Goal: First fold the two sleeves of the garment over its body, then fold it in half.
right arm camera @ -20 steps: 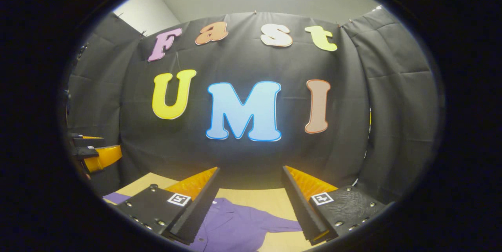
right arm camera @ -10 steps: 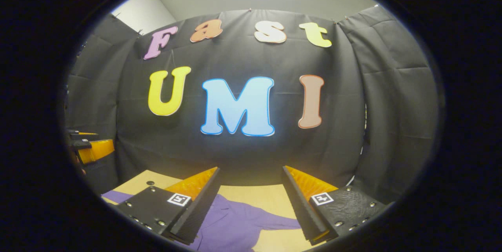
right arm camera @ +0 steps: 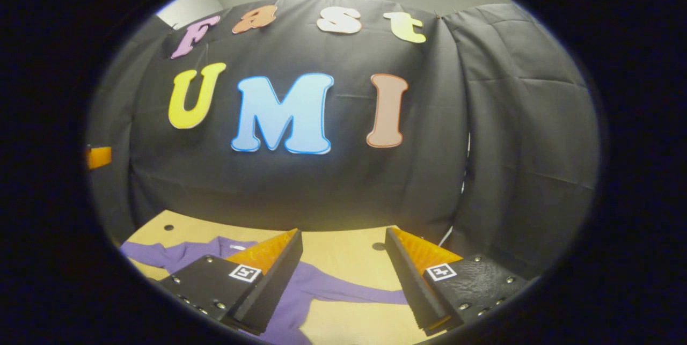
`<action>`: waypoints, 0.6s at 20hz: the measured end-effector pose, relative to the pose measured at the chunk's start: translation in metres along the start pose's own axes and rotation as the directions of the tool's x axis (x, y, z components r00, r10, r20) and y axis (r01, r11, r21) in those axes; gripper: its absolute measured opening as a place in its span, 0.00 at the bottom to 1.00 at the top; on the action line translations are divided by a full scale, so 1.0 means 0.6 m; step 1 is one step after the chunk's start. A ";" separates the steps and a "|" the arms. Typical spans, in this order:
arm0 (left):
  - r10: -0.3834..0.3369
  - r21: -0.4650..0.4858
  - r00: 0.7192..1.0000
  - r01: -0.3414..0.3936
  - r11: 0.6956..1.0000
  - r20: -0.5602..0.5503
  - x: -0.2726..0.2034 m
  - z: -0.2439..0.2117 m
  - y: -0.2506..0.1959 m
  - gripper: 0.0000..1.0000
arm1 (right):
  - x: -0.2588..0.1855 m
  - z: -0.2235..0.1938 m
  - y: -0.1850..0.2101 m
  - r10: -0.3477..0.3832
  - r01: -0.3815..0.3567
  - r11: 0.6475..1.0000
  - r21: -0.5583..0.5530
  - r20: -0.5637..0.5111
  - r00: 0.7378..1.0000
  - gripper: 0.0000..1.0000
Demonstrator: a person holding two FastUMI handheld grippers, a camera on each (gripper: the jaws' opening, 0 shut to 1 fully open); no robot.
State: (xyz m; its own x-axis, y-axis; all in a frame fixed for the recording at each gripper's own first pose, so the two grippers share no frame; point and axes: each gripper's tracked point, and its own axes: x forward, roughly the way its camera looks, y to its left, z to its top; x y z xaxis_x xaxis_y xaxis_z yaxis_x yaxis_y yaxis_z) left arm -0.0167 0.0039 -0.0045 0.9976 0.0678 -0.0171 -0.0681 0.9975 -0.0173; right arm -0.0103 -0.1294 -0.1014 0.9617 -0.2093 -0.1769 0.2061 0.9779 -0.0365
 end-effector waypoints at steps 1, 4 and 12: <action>0.004 0.001 1.000 -0.004 1.000 -0.002 -0.003 0.000 0.000 0.97 | 0.006 -0.013 -0.017 -0.015 0.015 1.000 -0.002 -0.015 1.000 0.96; 0.016 0.003 1.000 -0.016 1.000 -0.009 -0.006 -0.004 0.001 0.97 | 0.029 -0.063 -0.061 -0.054 0.053 0.999 -0.003 -0.075 0.996 0.96; 0.073 0.012 0.997 -0.073 0.997 -0.030 -0.010 -0.011 0.009 0.97 | 0.083 -0.208 -0.159 -0.119 0.128 0.992 0.020 -0.243 0.963 0.96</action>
State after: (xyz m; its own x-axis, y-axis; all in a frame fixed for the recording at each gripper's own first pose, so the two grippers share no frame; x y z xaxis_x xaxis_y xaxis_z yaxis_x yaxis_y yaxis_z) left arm -0.0232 0.0087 -0.0113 0.9890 0.1401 -0.0480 -0.1405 0.9901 -0.0043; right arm -0.0045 -0.2327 -0.2295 0.8575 -0.3174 -0.4050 0.3306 0.9430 -0.0390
